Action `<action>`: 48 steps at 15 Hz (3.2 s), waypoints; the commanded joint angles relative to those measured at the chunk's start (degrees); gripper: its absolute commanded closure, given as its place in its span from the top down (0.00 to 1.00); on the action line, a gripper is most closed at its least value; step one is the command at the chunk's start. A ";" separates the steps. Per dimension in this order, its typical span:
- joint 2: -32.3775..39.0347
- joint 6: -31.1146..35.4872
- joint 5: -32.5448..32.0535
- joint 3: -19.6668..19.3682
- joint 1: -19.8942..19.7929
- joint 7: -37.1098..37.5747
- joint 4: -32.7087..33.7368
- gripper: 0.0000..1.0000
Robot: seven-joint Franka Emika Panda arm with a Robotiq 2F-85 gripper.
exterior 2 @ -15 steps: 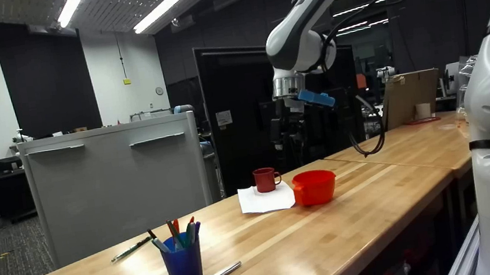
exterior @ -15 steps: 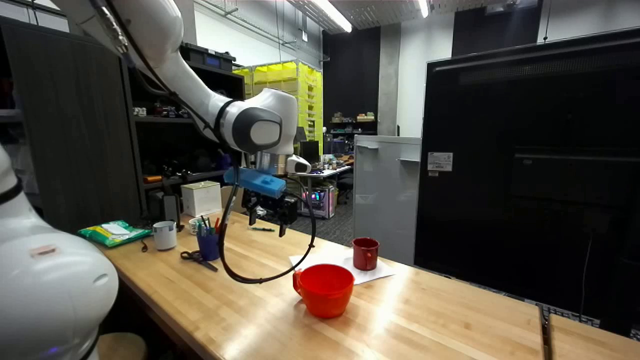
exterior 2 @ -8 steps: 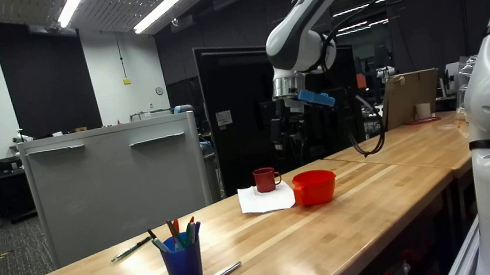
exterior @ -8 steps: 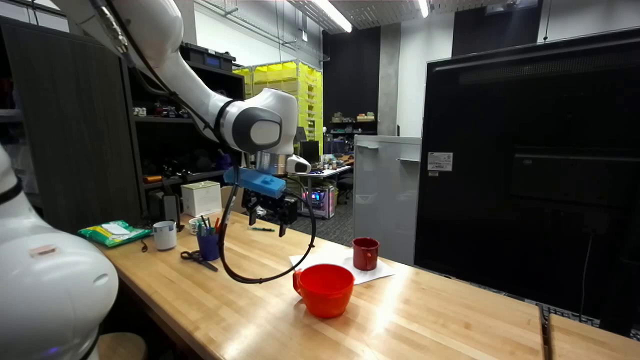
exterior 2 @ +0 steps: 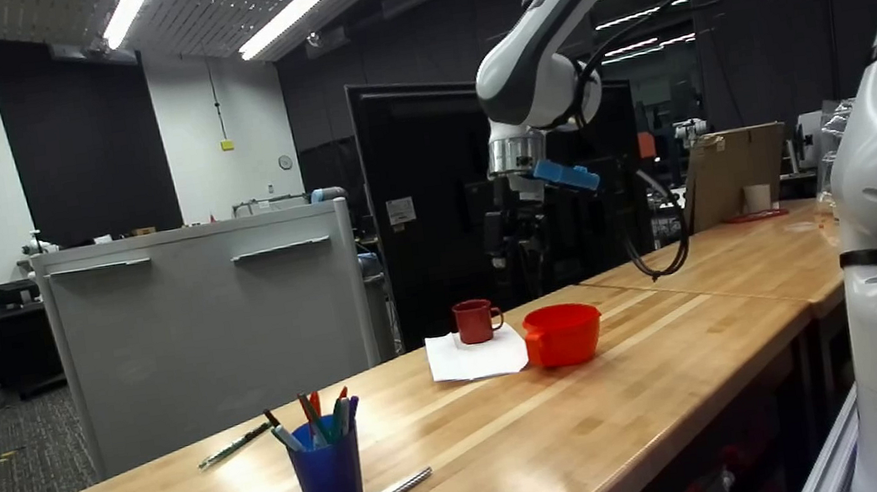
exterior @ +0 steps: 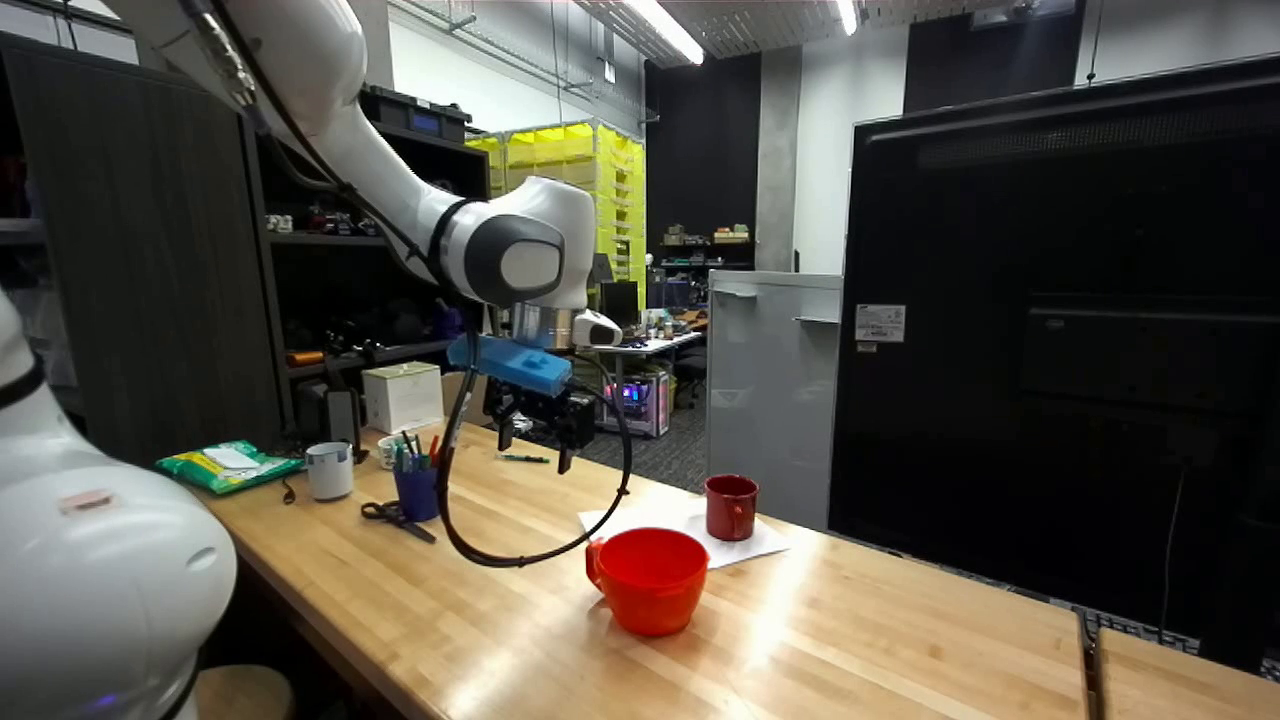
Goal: Lift the pencil from the table and put it in the blue cup
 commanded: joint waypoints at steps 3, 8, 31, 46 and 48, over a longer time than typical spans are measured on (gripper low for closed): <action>-0.54 5.13 -2.74 3.16 -2.19 3.74 -0.93 1.00; 1.11 17.11 -16.61 8.92 -6.02 14.23 -1.62 1.00; 6.03 12.82 -13.98 11.84 -1.72 18.31 -5.06 1.00; 6.06 13.89 -14.34 15.63 6.11 10.32 -2.00 1.00; 6.06 13.87 -14.34 15.54 6.09 10.17 -2.00 1.00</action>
